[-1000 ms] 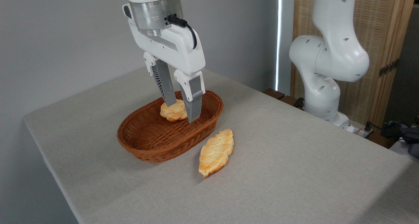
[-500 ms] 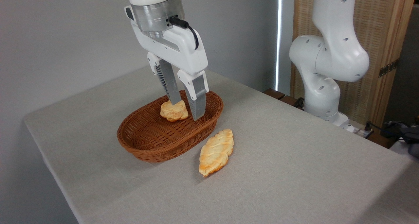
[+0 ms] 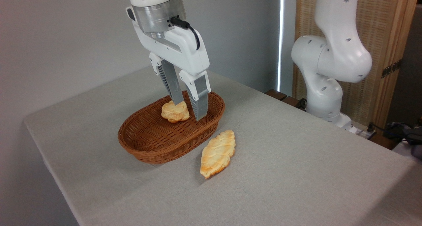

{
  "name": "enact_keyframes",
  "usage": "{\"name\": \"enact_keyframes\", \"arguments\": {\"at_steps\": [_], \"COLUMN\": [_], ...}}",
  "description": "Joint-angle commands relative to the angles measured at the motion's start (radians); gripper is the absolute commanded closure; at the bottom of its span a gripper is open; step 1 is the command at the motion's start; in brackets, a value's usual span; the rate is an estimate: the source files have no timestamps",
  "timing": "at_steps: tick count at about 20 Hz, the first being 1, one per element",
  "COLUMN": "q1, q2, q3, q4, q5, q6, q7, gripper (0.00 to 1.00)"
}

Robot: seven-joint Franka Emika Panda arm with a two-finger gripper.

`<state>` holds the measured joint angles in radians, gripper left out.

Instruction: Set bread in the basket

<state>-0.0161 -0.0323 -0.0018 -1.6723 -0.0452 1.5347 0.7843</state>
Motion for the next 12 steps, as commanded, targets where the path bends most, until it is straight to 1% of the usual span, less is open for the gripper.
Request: {"name": "enact_keyframes", "arguments": {"at_steps": [1, 4, 7, 10, 12], "q1": [-0.001, 0.016, 0.018, 0.018, 0.018], "q2": [-0.006, 0.006, 0.041, 0.064, 0.098], "q3": [0.011, 0.019, 0.04, 0.061, 0.065], "q4": [-0.01, -0.053, -0.087, -0.153, -0.176], "q5": [-0.009, -0.009, -0.012, -0.012, -0.012], "q6": [-0.002, 0.024, 0.102, 0.198, 0.258], "q7": [0.004, 0.0, -0.008, -0.022, -0.052], "gripper": [0.0, 0.0, 0.0, 0.0, 0.0]}}
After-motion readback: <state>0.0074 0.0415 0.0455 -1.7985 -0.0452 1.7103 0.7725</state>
